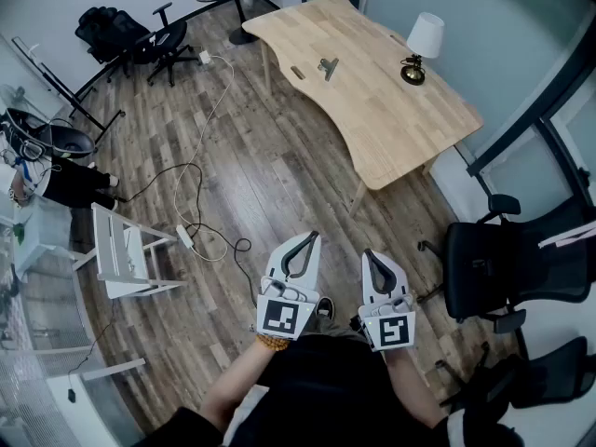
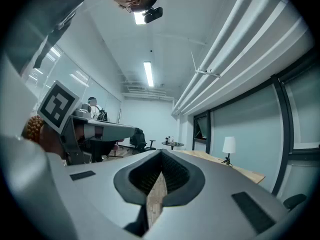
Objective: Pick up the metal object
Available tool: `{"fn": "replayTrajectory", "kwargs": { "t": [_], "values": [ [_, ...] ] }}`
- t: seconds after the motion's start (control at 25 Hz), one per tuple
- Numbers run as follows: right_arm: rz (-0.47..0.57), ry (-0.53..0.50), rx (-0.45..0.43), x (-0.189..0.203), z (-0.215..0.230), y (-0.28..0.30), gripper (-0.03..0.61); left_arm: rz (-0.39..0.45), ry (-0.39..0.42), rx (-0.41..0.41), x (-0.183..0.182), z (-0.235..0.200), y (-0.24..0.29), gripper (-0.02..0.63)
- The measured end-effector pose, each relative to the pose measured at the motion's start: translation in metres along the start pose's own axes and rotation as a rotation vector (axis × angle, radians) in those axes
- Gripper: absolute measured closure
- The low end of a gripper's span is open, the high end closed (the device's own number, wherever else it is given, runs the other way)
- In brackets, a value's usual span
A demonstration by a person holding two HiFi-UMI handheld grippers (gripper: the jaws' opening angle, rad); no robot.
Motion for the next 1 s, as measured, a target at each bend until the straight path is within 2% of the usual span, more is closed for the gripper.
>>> {"fn": "replayTrajectory", "kwargs": {
  "t": [0.24,0.52,0.8,1.0],
  "values": [
    [0.05,0.087,-0.047,-0.005,0.009,0.01,0.574,-0.01,0.011,-0.01,-0.001,0.005,0.006,0.597],
    [-0.001,0.091,-0.076,0.014,0.019,0.05,0.574,-0.03,-0.001,-0.019,0.013,-0.025,0.027,0.597],
    [-0.052,0.05,-0.031,0.025,0.04,0.134,0.574,-0.024,-0.005,0.005,0.029,-0.093,0.08,0.597],
    [-0.072,0.011,-0.005,0.02,0.05,0.215,0.574,-0.013,-0.027,0.033,0.035,-0.16,0.126,0.597]
  ]
}}
Point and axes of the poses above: the fingertips, and each gripper's own axes: y forward along the fingers, z to its right, x out of its underside, the point moved 4 cm from there along -y, backward along the fingers, and after that the axes turned 3 degrees about z, right-handed, at the moved point
